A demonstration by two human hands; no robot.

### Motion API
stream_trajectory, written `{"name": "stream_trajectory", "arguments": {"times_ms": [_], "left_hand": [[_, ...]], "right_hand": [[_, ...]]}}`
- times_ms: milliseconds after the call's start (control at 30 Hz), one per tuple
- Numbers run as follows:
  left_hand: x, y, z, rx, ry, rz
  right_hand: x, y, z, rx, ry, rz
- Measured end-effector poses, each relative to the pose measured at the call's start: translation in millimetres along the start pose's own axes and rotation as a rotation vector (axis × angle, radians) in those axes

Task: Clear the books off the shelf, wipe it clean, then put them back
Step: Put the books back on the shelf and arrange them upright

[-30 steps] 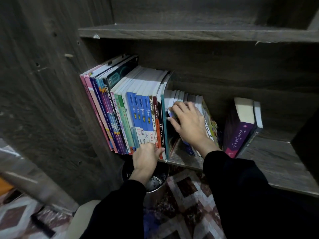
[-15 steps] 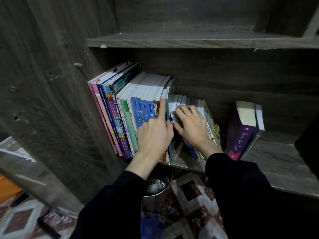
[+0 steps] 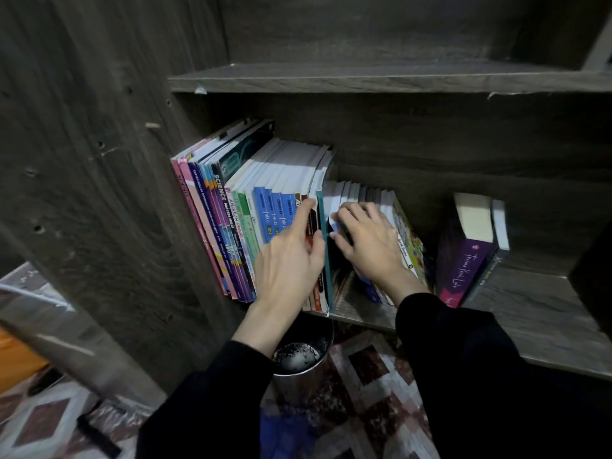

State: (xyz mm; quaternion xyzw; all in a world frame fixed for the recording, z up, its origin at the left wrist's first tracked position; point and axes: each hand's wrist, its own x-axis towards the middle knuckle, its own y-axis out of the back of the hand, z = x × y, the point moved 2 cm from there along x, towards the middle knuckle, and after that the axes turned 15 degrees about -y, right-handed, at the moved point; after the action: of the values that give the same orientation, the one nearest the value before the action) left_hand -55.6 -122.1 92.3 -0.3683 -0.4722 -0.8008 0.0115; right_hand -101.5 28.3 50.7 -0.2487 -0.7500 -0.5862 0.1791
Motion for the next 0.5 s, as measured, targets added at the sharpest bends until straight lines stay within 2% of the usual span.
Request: {"name": "stream_trajectory", "arguments": {"times_ms": [133, 233, 500], "left_hand": [[16, -3, -5, 0.027, -0.030, -0.071], [14, -1, -2, 0.037, -0.034, -0.056], [-24, 1, 7, -0.096, -0.135, 0.168]], "right_hand": [[0, 0, 0, -0.011, 0.004, -0.001], [0, 1, -1, -0.014, 0.001, -0.030], [1, 4, -2, -0.029, -0.017, -0.100]]}}
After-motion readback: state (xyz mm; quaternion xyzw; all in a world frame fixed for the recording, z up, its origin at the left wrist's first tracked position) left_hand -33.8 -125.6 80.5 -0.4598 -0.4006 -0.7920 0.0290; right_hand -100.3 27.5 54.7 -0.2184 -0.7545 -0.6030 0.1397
